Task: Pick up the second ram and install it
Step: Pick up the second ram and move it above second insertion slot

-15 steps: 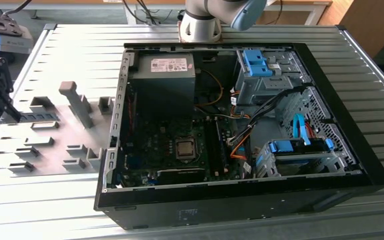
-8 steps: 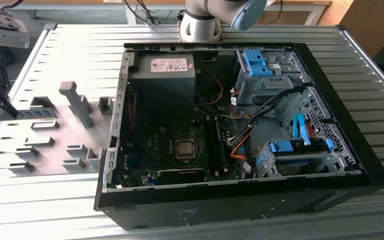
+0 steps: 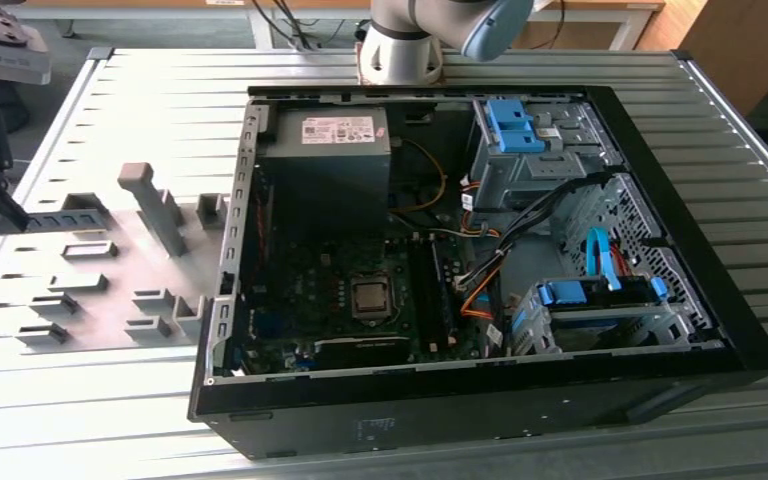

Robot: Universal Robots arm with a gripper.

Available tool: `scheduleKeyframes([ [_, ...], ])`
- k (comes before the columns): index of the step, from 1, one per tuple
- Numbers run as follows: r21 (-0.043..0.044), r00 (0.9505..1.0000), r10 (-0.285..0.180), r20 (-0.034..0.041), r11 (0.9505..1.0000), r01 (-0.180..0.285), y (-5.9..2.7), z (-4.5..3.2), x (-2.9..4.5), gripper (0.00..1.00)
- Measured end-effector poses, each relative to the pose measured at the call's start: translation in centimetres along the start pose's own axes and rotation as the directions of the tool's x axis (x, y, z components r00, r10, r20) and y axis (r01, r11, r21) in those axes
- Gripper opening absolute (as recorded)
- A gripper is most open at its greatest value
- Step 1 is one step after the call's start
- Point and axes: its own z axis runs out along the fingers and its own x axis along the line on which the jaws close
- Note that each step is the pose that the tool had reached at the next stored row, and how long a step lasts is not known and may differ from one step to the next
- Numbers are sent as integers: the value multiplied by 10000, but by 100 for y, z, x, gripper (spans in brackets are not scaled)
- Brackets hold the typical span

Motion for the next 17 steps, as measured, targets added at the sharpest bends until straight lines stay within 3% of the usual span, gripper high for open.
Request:
scheduleKeyframes([
  [17,1,10000,0,1,10000,0,1,-127,0,14],
])
